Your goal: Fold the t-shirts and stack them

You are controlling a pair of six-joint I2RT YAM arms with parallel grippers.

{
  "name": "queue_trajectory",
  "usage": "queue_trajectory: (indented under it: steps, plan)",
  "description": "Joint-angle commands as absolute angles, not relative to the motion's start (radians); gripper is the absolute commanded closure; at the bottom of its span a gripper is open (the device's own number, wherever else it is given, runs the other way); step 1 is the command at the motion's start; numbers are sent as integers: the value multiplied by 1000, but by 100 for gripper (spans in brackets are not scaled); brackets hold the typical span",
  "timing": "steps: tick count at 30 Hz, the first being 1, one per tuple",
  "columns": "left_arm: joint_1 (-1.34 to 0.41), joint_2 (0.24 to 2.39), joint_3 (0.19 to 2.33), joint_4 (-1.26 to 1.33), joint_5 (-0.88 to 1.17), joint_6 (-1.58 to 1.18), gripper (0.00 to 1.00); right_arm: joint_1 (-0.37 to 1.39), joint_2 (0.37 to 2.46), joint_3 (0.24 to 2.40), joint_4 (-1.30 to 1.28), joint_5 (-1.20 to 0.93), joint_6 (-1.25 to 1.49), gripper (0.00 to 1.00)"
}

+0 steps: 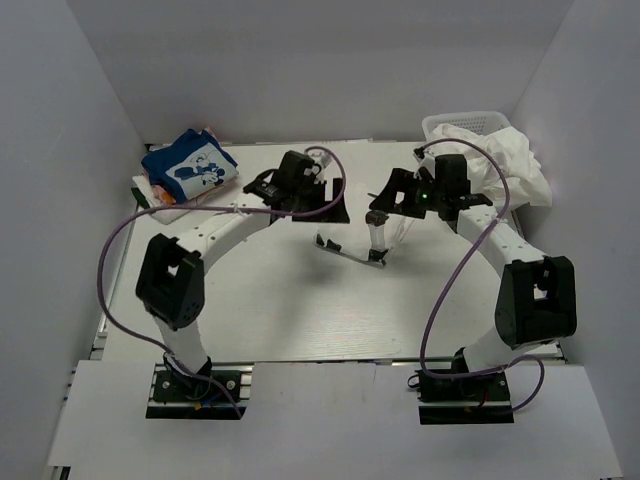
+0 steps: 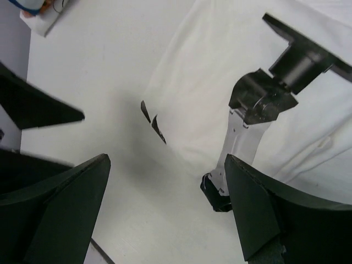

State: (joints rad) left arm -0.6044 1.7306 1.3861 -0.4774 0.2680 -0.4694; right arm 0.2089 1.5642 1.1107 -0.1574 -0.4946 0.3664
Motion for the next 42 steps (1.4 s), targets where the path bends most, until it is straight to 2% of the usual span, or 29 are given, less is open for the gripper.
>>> queue_trajectory:
  steps: [1,4,5,7,12,15,18,25,29,32,34,35,38,42]
  plan:
    - [-581,1886,1569,-575,134,-367,0,199,1560,1137,-189,-446,379,10]
    - [-581,2086,1829,-745,95,-322,0,195,1545,1146,-237,-430,373,10]
    - [-581,2136,1986,-802,95,-310,0,195,1539,1152,-254,-423,361,10]
    - [-581,2233,2107,-868,72,-270,0,193,1514,1158,-296,-401,342,10]
    - [-571,2335,2164,-848,43,-206,4,190,1462,1154,-362,-344,302,10]
    - [-562,2413,2223,-885,44,-176,11,192,1414,1146,-390,-316,285,10]
    - [-561,2457,2252,-894,155,-149,18,190,1378,1129,-399,-288,270,10]
    - [-572,2479,2169,-828,319,-94,23,193,1345,1104,-422,-250,258,10]
    - [-581,2520,2180,-828,363,-61,40,193,1339,1089,-416,-249,256,10]
    - [-591,2531,2166,-828,423,-51,57,193,1332,1077,-413,-244,253,10]
    - [-591,2520,2155,-793,423,-40,95,192,1333,1072,-408,-235,252,10]
    - [-591,2505,2155,-793,337,-51,100,195,1330,1072,-408,-232,249,10]
    - [-591,2462,2184,-805,165,-60,100,189,1324,1078,-420,-209,238,10]
    - [-591,2294,2130,-746,-33,3,100,195,1293,1062,-414,-164,206,10]
